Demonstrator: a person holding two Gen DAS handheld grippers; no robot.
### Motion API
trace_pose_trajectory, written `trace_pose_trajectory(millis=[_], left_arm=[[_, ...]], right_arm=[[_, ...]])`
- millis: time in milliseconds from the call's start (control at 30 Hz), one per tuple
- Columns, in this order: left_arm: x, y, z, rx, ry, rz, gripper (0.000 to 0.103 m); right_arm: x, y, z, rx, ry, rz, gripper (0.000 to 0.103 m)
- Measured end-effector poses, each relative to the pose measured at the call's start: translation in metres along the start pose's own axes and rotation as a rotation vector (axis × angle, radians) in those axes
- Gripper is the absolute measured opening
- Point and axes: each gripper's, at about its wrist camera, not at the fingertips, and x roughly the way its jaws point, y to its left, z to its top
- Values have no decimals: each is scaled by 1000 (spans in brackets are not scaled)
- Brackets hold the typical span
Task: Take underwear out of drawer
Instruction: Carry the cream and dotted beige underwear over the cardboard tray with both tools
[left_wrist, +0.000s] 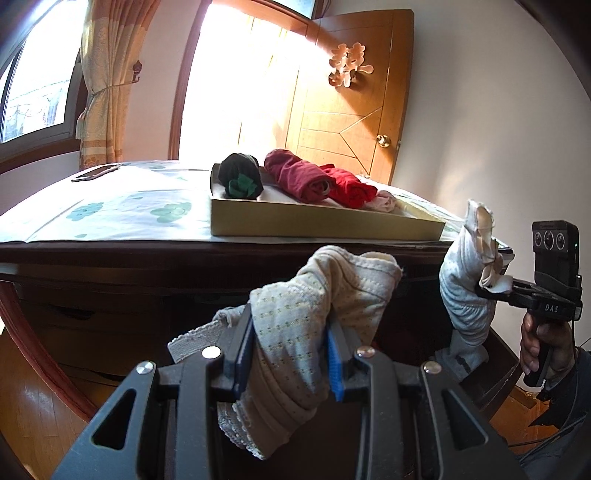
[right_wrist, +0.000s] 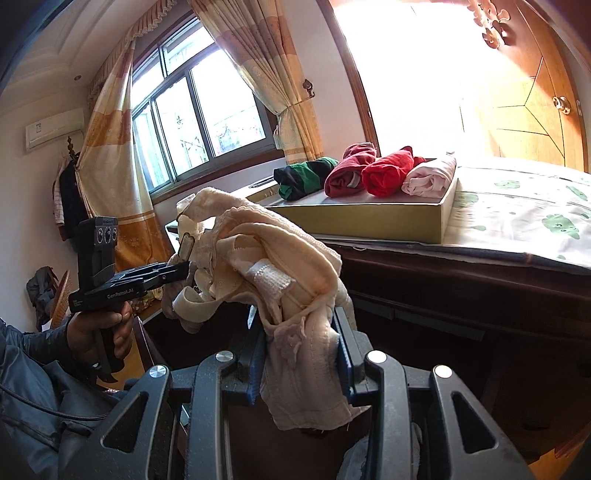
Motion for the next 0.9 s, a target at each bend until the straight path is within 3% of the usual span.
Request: trace_pose_trajectory(millis=[133, 900], left_arm=[[-4, -3, 6, 0, 7, 36, 32], [-31, -19, 36, 15, -62, 26, 32]], right_arm=[[-3, -1, -1, -1, -22, -1, 35], [-24, -8, 2, 40, -138, 42, 35]])
